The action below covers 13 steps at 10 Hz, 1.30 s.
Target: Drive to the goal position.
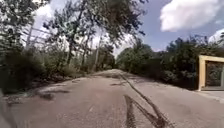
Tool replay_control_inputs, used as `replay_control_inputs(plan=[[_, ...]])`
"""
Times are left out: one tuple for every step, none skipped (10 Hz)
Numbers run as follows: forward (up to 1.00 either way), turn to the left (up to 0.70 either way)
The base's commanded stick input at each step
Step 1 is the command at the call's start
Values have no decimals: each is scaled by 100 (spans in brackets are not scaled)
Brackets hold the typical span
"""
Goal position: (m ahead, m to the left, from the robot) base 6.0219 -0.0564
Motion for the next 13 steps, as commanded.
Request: replay_control_inputs(plan=[[50, 0], [50, 0], [50, 0], [50, 0], [50, 0], [50, 0], [50, 0], [50, 0], [50, 0], [50, 0], [50, 0], [50, 0], [50, 0]])
